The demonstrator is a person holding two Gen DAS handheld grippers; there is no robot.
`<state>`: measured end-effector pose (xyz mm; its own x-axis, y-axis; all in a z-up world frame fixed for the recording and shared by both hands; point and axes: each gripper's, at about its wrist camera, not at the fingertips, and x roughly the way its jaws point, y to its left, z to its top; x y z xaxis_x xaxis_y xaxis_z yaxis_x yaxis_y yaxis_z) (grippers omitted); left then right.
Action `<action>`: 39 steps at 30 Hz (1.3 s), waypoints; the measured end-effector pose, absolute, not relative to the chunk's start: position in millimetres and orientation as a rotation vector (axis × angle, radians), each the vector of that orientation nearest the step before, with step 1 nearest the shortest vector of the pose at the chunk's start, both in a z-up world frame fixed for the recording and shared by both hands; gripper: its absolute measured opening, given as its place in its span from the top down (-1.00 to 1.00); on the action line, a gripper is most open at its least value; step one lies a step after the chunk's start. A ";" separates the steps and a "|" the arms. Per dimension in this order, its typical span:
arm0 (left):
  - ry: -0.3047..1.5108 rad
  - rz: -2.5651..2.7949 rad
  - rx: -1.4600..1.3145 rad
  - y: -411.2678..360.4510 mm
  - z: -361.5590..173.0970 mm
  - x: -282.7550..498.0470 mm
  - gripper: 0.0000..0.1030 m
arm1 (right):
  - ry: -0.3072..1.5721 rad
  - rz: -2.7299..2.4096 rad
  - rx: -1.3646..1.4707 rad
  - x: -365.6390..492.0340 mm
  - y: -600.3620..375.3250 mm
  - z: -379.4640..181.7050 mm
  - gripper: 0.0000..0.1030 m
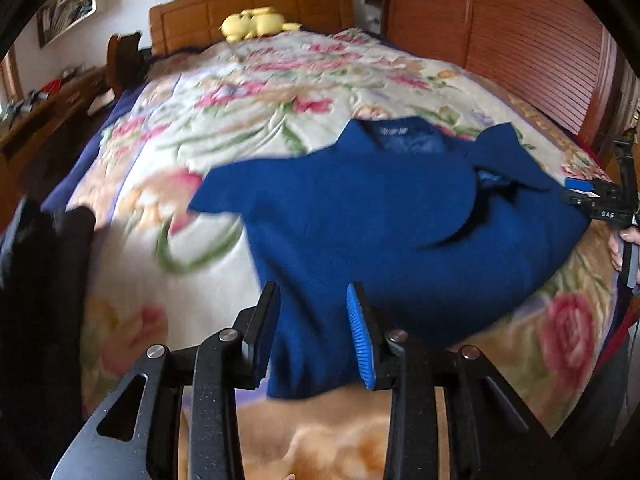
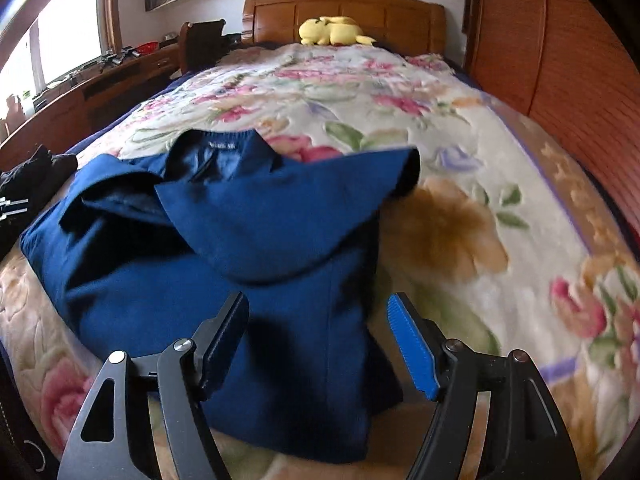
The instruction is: Fold large clothes
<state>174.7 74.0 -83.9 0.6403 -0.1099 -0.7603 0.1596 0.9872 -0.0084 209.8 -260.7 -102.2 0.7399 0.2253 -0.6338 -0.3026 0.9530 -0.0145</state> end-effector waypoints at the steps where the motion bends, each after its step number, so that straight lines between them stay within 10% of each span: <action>1: 0.871 -0.145 0.054 76.4 -88.7 173.8 0.31 | 0.685 0.288 -0.115 210.5 -262.6 -105.7 -0.44; 35: 0.952 -0.149 -0.109 96.6 -137.5 178.1 0.32 | 0.787 0.359 0.018 230.3 -273.1 -136.5 -0.44; 39: 0.955 -0.194 -0.126 97.8 -133.3 175.2 0.76 | 0.830 0.425 0.039 228.2 -272.2 -134.2 -0.30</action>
